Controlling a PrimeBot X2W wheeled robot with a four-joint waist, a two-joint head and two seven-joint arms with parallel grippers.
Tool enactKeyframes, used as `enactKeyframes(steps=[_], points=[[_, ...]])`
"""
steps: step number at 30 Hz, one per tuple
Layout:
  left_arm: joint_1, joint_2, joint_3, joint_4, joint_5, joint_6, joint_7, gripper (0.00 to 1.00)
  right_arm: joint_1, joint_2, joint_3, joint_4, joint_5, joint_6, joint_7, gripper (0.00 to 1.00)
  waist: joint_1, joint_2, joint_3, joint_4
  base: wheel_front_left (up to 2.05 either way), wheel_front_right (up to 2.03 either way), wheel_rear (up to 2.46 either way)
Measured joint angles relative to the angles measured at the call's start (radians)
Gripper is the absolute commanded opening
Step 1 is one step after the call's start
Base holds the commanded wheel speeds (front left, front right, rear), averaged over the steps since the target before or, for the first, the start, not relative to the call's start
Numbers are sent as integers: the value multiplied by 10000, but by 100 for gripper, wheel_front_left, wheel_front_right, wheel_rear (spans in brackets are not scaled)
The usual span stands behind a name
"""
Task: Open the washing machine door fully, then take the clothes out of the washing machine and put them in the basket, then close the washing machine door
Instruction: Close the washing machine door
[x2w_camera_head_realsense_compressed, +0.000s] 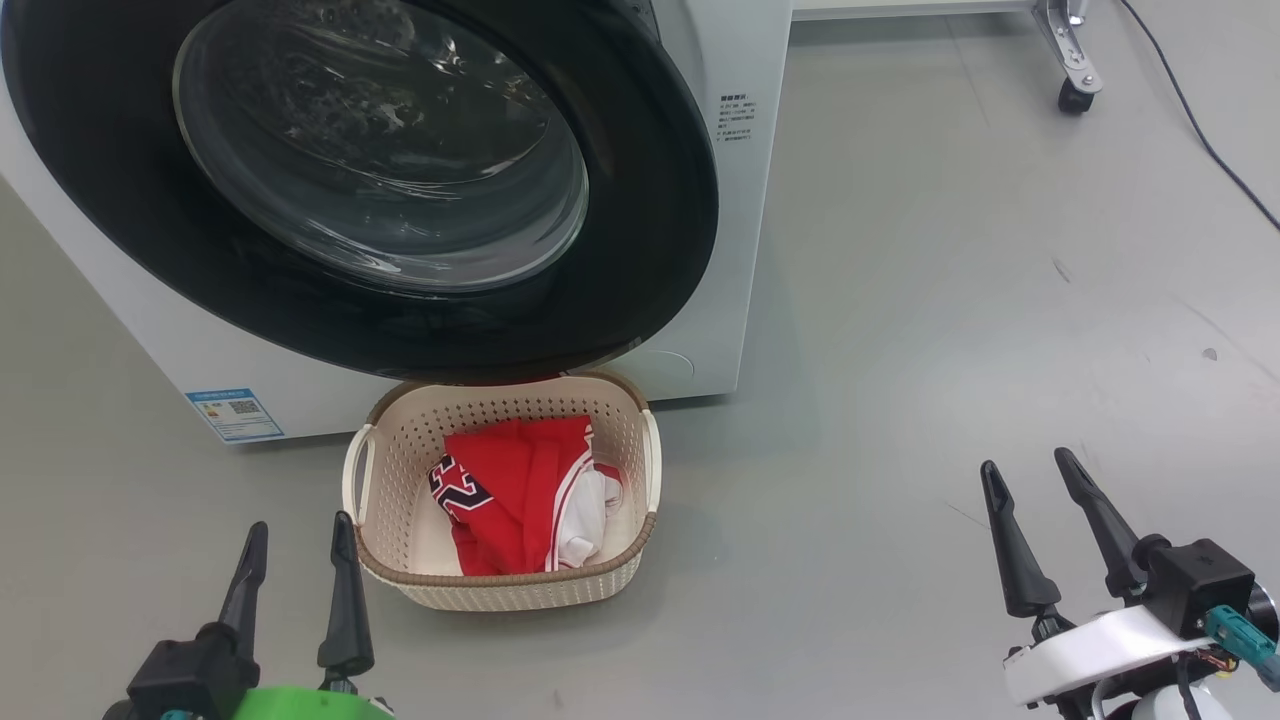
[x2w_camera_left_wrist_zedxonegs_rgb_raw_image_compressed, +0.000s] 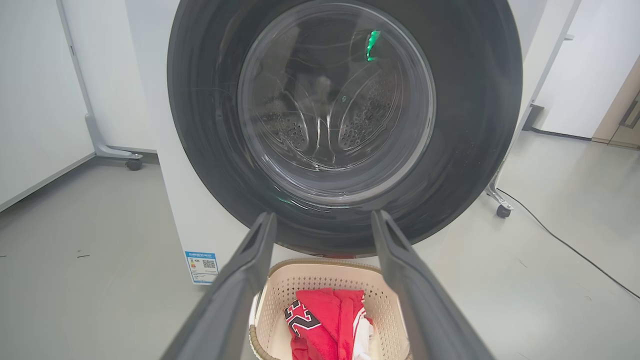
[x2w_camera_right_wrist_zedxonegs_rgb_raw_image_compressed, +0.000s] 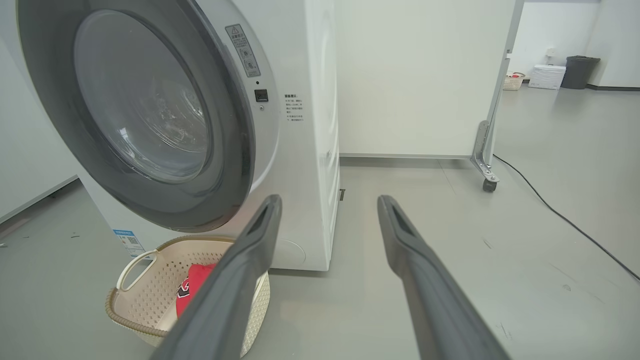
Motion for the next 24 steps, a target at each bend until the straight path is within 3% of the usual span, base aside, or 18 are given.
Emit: enactKeyframes(steps=[24], points=[[154,-230,-46,46,541,88,-12,100,70,119,-54,-79,-88,-6,0,100,0,0,38,176,0,0,0]])
